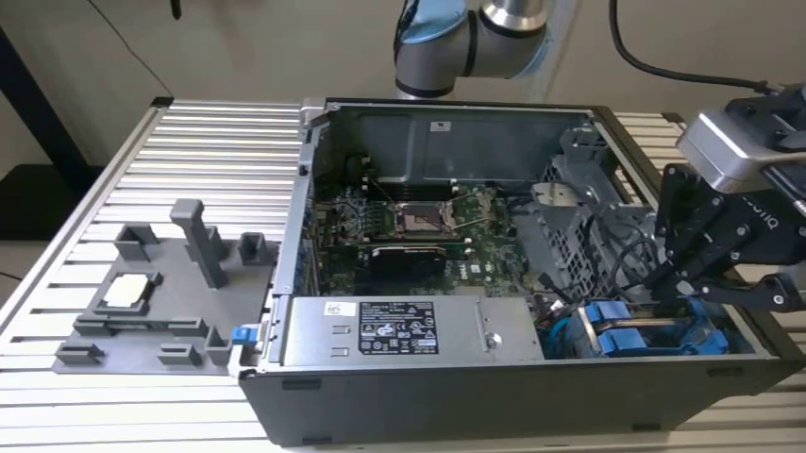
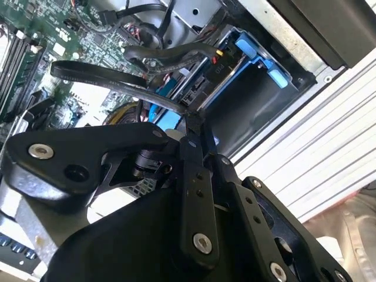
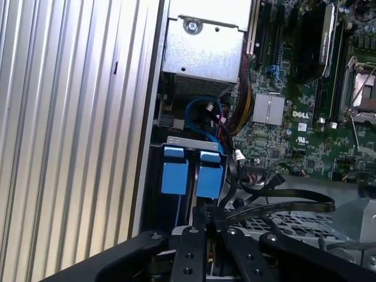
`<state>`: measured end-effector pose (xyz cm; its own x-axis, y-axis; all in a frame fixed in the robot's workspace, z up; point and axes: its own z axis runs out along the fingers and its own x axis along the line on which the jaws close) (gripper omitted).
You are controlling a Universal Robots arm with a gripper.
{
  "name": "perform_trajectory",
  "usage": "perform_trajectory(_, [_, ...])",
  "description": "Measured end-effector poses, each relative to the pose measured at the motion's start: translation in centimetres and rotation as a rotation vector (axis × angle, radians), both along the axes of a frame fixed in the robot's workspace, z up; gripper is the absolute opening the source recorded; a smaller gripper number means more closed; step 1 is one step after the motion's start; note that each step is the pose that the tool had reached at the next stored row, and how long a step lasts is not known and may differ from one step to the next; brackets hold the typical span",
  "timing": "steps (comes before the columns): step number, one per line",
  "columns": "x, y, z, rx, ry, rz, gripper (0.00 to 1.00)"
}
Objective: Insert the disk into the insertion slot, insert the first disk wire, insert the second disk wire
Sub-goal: 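Insert the second disk wire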
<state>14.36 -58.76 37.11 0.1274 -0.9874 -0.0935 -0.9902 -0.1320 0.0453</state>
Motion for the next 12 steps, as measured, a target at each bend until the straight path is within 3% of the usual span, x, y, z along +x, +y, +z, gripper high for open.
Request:
perform_trajectory(4, [0.0, -0.01, -0.05, 0.0013, 0.0, 0.0, 0.16])
perform_trajectory(9, [0.0, -0.01, -0.32, 0.0485, -0.0028, 0.0, 0.16])
perform_trajectory(12, [0.03, -0.11, -0.78, 0.0556, -0.0042, 0.0, 0.16])
